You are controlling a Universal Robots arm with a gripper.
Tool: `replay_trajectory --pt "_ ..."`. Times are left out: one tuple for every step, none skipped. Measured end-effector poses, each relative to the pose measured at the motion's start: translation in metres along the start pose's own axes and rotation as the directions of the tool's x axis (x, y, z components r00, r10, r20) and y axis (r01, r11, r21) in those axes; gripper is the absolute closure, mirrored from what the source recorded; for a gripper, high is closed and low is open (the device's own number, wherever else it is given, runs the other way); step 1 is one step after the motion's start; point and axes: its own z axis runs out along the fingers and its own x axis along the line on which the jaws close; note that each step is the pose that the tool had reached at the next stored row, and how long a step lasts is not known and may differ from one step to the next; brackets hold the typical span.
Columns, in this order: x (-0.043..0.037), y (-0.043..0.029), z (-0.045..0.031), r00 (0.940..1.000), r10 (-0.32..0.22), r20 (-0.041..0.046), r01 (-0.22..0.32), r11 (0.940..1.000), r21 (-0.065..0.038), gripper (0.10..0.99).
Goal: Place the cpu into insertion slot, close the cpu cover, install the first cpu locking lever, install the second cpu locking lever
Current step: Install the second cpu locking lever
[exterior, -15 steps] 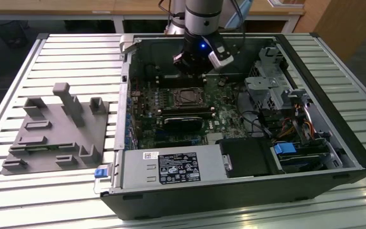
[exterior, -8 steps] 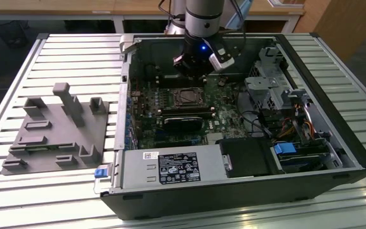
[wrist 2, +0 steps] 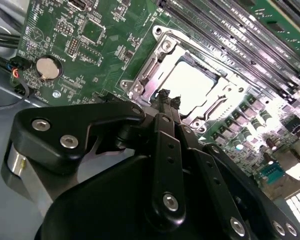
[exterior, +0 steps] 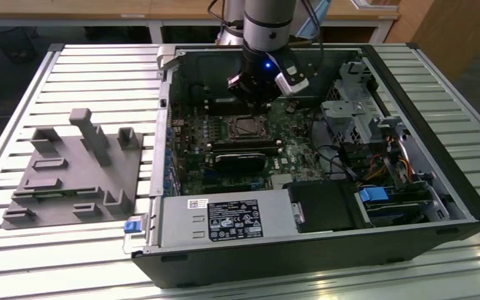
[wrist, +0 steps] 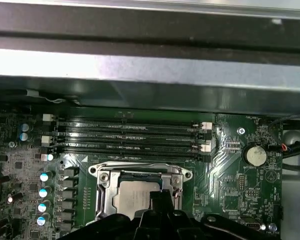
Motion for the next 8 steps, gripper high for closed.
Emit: replay_trajectory --pt "0.0 -0.0001 -0.0019 1.0 0.0 -0.0008 0.0 1.0 0.0 0.98" --pt "-0.0001 0.0 -0.0045 1.0 0.0 -0.0019 0.0 1.0 0.0 0.98" --pt "-0.0001 0.0001 -0.007 1.0 0.0 -0.003 0.0 1.0 0.0 0.98" --pt "-0.0001 0.0002 -0.0093 1.0 0.0 -0.0041 0.0 1.0 0.0 0.98" --pt "-0.0002 0.0002 -0.0109 1.0 0.0 -0.0049 0.0 1.0 0.0 0.98" --pt "-0.0002 0.0001 -0.0116 1.0 0.0 -0.0051 0.0 1.0 0.0 0.98" --pt "-0.0002 -0.0002 -0.0117 1.0 0.0 -0.005 0.0 1.0 -0.001 0.98" --pt "-0.0002 -0.0007 -0.0117 1.0 0.0 -0.005 0.0 1.0 -0.001 0.98"
